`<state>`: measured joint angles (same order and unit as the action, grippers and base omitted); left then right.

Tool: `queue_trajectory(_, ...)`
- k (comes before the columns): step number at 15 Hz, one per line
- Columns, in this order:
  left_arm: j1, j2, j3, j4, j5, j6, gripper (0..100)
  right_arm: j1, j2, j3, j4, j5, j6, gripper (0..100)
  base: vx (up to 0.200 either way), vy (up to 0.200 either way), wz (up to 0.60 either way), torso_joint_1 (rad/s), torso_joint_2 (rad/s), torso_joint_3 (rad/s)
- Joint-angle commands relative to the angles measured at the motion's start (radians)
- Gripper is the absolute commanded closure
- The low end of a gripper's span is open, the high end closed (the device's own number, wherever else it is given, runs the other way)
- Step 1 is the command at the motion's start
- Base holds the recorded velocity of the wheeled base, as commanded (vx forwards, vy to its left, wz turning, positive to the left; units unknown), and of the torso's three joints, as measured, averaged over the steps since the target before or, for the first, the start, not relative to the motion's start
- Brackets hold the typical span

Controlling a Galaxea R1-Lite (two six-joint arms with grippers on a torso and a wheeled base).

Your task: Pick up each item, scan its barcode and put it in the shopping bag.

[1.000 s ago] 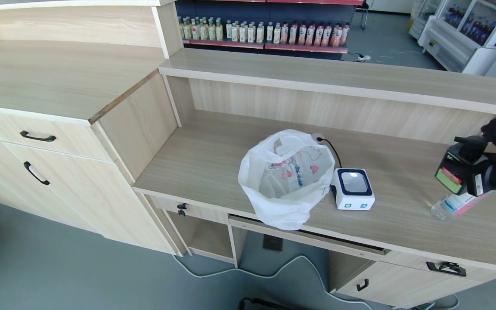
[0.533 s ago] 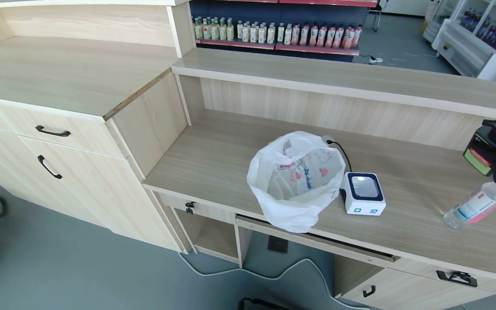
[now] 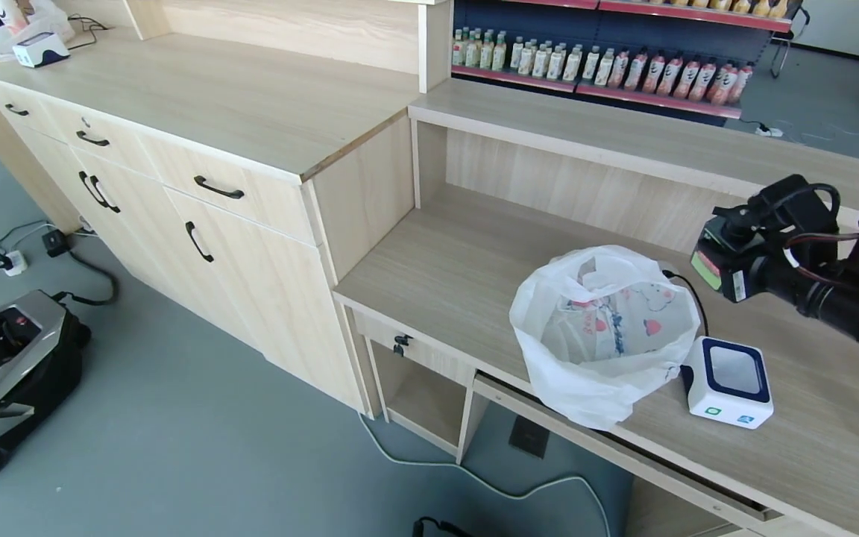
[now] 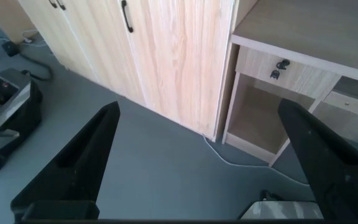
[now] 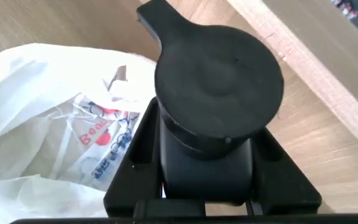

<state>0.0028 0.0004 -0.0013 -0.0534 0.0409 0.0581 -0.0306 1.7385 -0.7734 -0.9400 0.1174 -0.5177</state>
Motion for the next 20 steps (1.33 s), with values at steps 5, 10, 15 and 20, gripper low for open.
queue_trajectory(5, 0.0, 0.0, 0.0, 0.0, 0.001, 0.0, 0, 0.038, 0.332, -0.115, 0.001, -0.007, 0.173, 100, 0.0, 0.0, 0.0, 0.0, 0.0, 0.0)
queue_trajectory(10, 0.0, 0.0, 0.0, 0.0, 0.001, 0.0, 0, 0.071, 0.438, -0.259, 0.004, -0.007, 0.202, 100, 0.0, 0.0, 0.0, 0.0, 0.0, 0.0)
queue_trajectory(15, 0.0, 0.0, 0.001, 0.0, 0.001, 0.0, 0, 0.087, 0.501, -0.293, 0.003, -0.007, 0.208, 100, 0.0, 0.0, 0.0, 0.0, 0.0, 0.0)
queue_trajectory(20, 0.0, 0.0, 0.001, 0.0, 0.001, 0.0, 0, 0.081, 0.546, -0.345, 0.001, -0.004, 0.248, 100, 0.0, 0.0, 0.0, 0.0, 0.0, 0.0)
